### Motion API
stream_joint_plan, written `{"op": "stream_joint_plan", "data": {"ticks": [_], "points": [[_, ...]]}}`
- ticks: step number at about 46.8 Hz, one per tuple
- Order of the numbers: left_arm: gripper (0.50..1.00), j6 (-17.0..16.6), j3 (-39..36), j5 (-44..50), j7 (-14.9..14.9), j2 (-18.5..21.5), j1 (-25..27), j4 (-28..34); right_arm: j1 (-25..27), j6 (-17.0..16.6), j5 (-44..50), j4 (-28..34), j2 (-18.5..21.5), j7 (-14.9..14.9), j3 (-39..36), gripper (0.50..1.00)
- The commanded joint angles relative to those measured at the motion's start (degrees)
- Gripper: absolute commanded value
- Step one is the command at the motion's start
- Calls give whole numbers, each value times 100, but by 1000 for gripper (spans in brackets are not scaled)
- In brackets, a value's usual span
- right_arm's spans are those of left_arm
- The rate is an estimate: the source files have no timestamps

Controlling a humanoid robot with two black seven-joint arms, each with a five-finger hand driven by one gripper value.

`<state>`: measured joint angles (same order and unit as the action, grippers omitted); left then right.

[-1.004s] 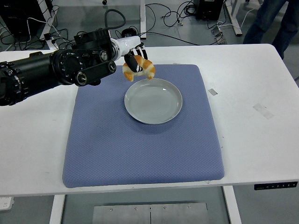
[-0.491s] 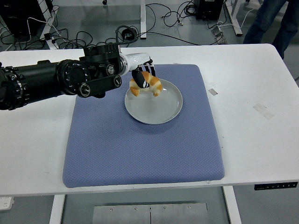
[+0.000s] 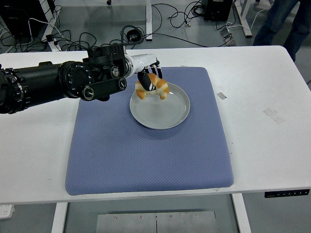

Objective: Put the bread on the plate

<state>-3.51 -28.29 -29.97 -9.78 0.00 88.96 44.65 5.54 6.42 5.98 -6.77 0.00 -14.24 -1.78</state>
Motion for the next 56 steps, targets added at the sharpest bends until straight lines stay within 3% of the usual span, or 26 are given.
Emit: {"op": "stream_joint_plan", "data": {"ticks": [1, 46, 47, 50, 52, 54, 56], "points": [[500, 0, 8, 0, 2, 0, -1, 0, 0, 0, 0, 0, 0, 0, -7, 1000], [500, -9, 113, -141, 196, 0, -274, 106, 0, 0, 0, 0, 0, 0, 2, 1000], [516, -9, 131, -141, 196, 0, -274, 97, 0, 0, 0, 0, 0, 0, 2, 1000], [750, -9, 157, -115, 196, 0, -265, 79, 0, 0, 0, 0, 0, 0, 2, 1000], [876, -18, 157, -71, 196, 0, -256, 62, 0, 0, 0, 0, 0, 0, 2, 1000], [938, -18, 157, -44, 196, 0, -238, 53, 0, 0, 0, 0, 0, 0, 2, 1000], [969, -18, 166, -27, 196, 0, -221, 62, 0, 0, 0, 0, 0, 0, 2, 1000]]}}
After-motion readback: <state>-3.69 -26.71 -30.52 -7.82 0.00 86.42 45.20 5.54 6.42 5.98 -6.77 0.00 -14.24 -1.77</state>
